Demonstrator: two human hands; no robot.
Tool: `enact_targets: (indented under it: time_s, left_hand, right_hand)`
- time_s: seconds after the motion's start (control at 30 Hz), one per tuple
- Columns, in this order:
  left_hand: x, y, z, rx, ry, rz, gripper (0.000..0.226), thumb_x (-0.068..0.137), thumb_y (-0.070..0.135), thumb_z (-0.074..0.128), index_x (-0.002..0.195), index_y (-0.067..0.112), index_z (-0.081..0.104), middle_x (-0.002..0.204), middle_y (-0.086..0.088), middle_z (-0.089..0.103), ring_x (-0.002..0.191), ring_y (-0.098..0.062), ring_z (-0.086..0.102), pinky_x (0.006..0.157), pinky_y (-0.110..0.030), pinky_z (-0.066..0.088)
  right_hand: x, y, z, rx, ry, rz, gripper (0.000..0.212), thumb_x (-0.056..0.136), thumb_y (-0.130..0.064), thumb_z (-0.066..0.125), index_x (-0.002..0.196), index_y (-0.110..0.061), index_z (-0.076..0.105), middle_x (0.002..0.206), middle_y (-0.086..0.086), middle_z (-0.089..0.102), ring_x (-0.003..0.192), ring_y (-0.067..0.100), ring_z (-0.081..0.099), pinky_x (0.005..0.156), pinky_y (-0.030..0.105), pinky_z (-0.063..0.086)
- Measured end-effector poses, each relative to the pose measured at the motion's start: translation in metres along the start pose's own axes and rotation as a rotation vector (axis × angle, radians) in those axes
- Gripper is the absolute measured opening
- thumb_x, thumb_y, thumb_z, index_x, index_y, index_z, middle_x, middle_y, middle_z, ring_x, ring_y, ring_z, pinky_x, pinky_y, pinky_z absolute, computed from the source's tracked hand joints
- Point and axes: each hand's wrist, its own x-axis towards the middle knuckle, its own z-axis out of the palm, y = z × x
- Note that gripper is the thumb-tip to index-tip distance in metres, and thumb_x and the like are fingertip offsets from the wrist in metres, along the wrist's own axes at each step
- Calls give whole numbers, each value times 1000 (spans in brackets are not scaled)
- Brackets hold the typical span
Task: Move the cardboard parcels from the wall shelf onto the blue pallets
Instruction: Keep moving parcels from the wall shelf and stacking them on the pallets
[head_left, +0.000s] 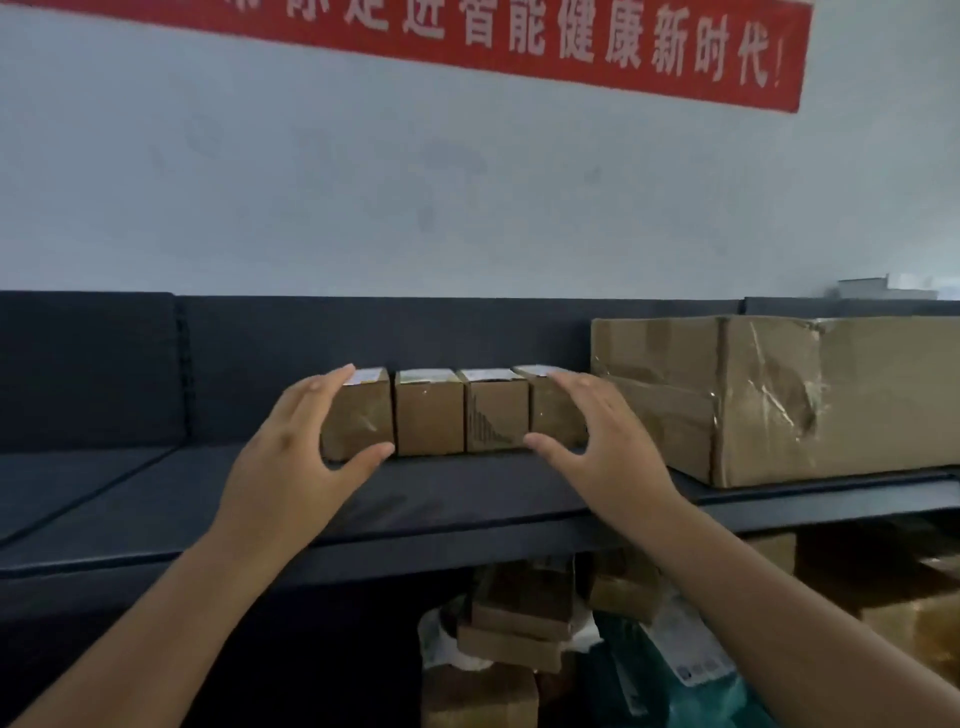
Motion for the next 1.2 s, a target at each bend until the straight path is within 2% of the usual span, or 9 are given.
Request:
enact_targets:
  time_s: [0.13, 0.3, 0.43, 0.67, 0.8, 0.93, 1.07, 1.13, 1.2]
  left_hand:
    - [21, -27, -1, 82, -65, -82, 79, 77, 61, 65, 146, 35, 35, 144, 11, 42, 122, -12, 51, 86, -31, 48]
    - [52, -54, 6, 92, -189, -216, 83, 76, 65, 67, 146, 38, 32, 150, 8, 38, 125, -17, 51, 98, -42, 48]
    - [65, -71, 17, 105, -338, -303, 88, 73, 64, 70, 147, 43, 27, 151, 6, 33, 123, -19, 52, 99, -42, 48]
    - [77, -84, 32, 102, -512, -339, 86, 75, 56, 74, 146, 41, 26, 136, -6, 48, 111, -22, 53, 92, -34, 47]
    - [77, -82, 38, -16, -506, -374, 85, 76, 50, 76, 145, 41, 26, 129, -2, 54, 105, -20, 57, 84, -30, 50]
    - [73, -80, 34, -124, -449, -409, 78, 72, 46, 81, 134, 42, 35, 125, -2, 51, 104, -19, 55, 75, -28, 49]
    - [68, -75, 20, -531, -352, -598, 77, 69, 19, 87, 128, 40, 43, 114, -4, 60, 99, -20, 62, 67, -31, 51]
    - [66, -72, 12, -652, -378, -653, 72, 70, 7, 85, 124, 38, 50, 113, -7, 62, 99, -25, 65, 76, -45, 58]
    - [62, -68, 6, -730, -398, -681, 65, 71, 0, 82, 120, 34, 56, 115, -10, 62, 99, -29, 67, 78, -47, 58]
  right_hand:
    - [44, -8, 38, 34, -69, -65, 67, 86, -55, 60, 144, -37, 32, 147, -10, 38, 135, 8, 34, 103, 21, 28]
    - [80, -21, 77, 47, -147, -77, 67, 84, -56, 61, 143, -37, 34, 145, -8, 41, 131, 12, 41, 102, 32, 41]
    - [91, -27, 99, 60, -257, -4, 66, 84, -52, 64, 141, -35, 36, 145, -3, 42, 128, 17, 45, 99, 31, 42]
    - [98, -36, 109, -121, -300, 37, 65, 85, -48, 64, 140, -30, 36, 141, 2, 46, 123, 24, 51, 96, 37, 46]
    - [102, -47, 110, -169, -337, 45, 58, 84, -45, 66, 133, -24, 44, 133, 5, 52, 120, 25, 52, 95, 38, 45]
    - [97, -52, 107, -72, -347, 75, 55, 83, -38, 71, 131, -24, 47, 133, 3, 50, 118, 21, 50, 94, 33, 43]
    - [87, -53, 98, 100, -325, 96, 58, 81, -34, 74, 131, -30, 46, 135, 2, 40, 102, 13, 48, 85, 22, 34]
    - [82, -51, 94, 150, -330, 128, 67, 79, -37, 75, 137, -34, 42, 139, 2, 37, 107, 12, 45, 88, 20, 31]
    - [80, -47, 89, 179, -338, 144, 73, 77, -40, 76, 141, -35, 40, 145, 1, 39, 123, 14, 42, 93, 20, 30]
